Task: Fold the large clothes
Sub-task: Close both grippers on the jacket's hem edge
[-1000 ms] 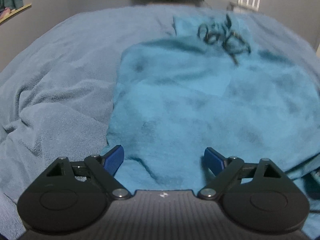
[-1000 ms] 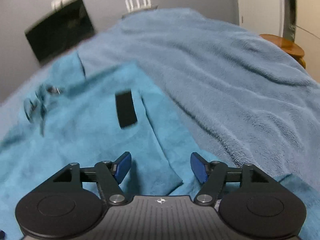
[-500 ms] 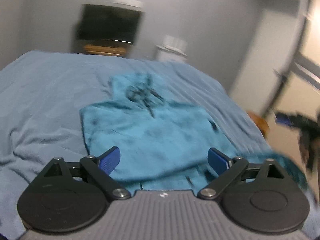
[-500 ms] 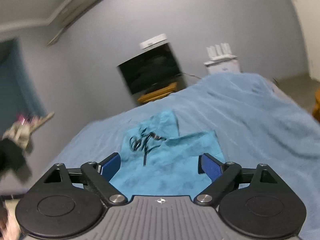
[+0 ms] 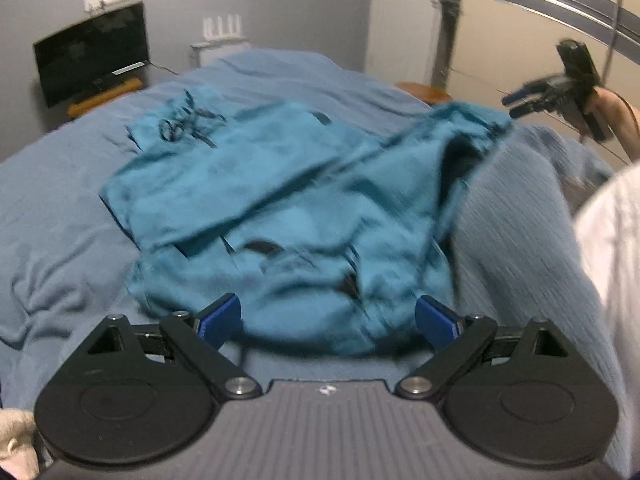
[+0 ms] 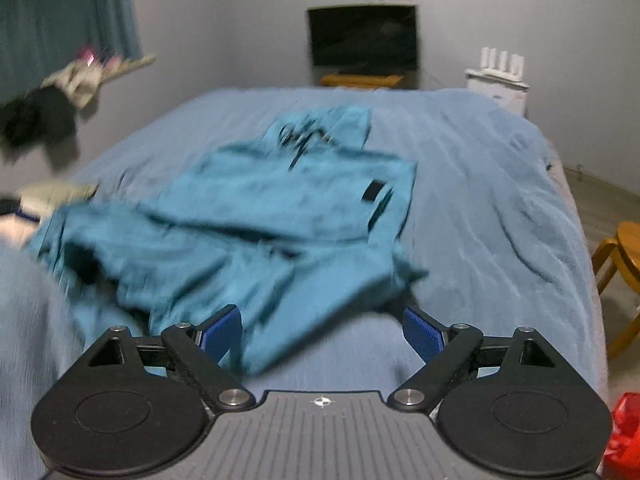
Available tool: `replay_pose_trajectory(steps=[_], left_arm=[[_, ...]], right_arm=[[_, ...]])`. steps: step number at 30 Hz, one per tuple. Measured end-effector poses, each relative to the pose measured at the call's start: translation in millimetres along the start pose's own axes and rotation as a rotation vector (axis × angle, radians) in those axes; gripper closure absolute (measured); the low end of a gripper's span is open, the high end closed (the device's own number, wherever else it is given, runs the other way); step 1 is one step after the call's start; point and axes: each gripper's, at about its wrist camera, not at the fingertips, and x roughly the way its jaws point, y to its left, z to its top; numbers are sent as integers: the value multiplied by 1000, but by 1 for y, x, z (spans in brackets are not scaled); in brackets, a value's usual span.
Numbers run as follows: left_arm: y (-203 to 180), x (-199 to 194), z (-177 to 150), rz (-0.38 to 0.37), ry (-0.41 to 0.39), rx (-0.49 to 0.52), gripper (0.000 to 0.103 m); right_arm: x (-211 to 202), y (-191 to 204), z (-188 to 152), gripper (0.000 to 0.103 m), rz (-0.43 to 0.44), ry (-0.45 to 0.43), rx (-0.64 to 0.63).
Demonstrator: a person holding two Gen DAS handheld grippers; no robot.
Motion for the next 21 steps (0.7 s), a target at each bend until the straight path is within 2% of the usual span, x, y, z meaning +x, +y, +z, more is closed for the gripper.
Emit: replay_pose_trajectory(steps=[2, 4, 7, 9, 16, 21], left_arm=[[-9, -2, -9, 6, 38, 51, 9], [-18, 2, -13, 43, 64, 113, 9], [-27, 11, -15, 133, 51, 176, 9], [-29, 18, -14, 152, 50, 210, 9], [-23, 36, 6, 111, 9, 285, 8], [-31, 58, 11, 47, 80, 415, 9]], right_arm=[[-11, 8, -10, 13, 16, 33, -72], [-23, 20, -20, 13, 21, 70, -144], [-19, 33, -26, 11, -10, 103, -244], [-16, 38, -26, 8, -29, 82, -282], [5, 52, -11, 7, 17, 39, -409], [24, 66, 1, 7, 73, 81, -581]])
